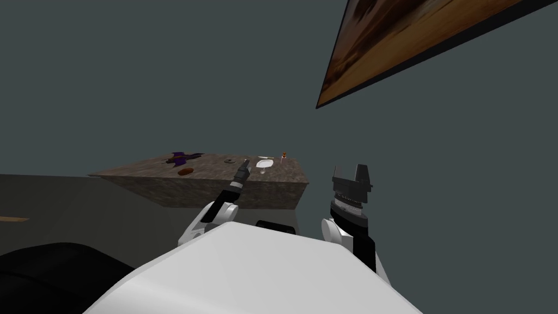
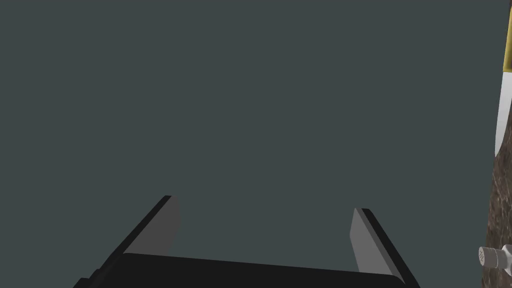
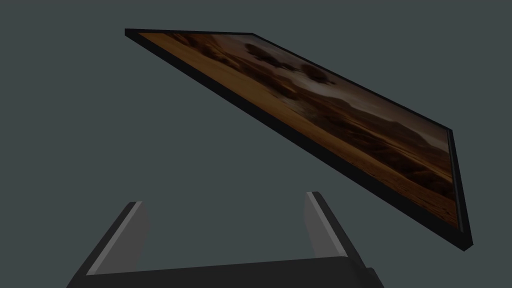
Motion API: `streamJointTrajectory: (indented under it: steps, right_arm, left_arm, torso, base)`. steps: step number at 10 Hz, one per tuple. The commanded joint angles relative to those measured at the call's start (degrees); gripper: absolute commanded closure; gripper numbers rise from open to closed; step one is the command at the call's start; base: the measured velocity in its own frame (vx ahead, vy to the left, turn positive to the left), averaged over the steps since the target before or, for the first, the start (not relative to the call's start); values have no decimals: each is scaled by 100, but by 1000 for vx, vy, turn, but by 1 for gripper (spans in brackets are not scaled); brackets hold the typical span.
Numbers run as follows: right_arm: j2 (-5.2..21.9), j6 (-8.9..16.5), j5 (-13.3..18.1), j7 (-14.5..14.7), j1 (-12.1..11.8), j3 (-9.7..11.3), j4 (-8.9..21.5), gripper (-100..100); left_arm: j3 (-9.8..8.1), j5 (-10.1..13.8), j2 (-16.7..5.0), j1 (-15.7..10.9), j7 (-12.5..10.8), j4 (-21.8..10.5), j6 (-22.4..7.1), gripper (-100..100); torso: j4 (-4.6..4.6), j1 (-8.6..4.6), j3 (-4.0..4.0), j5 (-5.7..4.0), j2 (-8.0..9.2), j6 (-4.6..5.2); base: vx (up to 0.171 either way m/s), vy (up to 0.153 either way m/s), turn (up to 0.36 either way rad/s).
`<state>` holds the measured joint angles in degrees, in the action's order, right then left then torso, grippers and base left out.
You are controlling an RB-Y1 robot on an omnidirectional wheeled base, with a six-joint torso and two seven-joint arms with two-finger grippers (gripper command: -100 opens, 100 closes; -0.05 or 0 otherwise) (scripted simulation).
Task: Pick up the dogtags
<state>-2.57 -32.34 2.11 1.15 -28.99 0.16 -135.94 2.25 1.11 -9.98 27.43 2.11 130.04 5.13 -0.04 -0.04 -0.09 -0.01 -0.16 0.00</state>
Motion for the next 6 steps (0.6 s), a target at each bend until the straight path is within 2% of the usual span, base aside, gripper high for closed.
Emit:
streamJointTrajectory:
  steps: [1,2,3,4,5,6]
  right_arm:
    - [0,0,0,0,0,0,0,0]
    - [0,0,0,0,0,0,0,0]
    - [0,0,0,0,0,0,0,0]
    - [0,0,0,0,0,0,0,0]
    - [0,0,0,0,0,0,0,0]
    - [0,0,0,0,0,0,0,0]
  left_arm:
    - [-9,40,-35,7,-44,16,-175,-100]
    - [-18,108,-82,-22,-111,33,-406,-100]
    - [-18,108,-82,-22,-111,33,-441,-100]
    - [-26,177,-129,-51,-181,50,-668,-100]
    - [-26,177,-129,-51,-181,50,-715,-100]
    - [-34,249,-179,-81,-253,67,-950,-100]
  torso:
    - [0,0,0,0,0,0]
    - [1,1,2,0,4,0]
    - [1,1,2,0,4,0]
    - [1,2,3,0,5,0]
    - [1,3,2,1,2,0]
    - [1,2,2,1,3,0]
  base:
    - [27,-7,-1]
    - [32,-7,-3]
    - [28,-5,0]
    - [35,-4,-3]
    - [31,-4,-2]
    - [37,-5,-2]
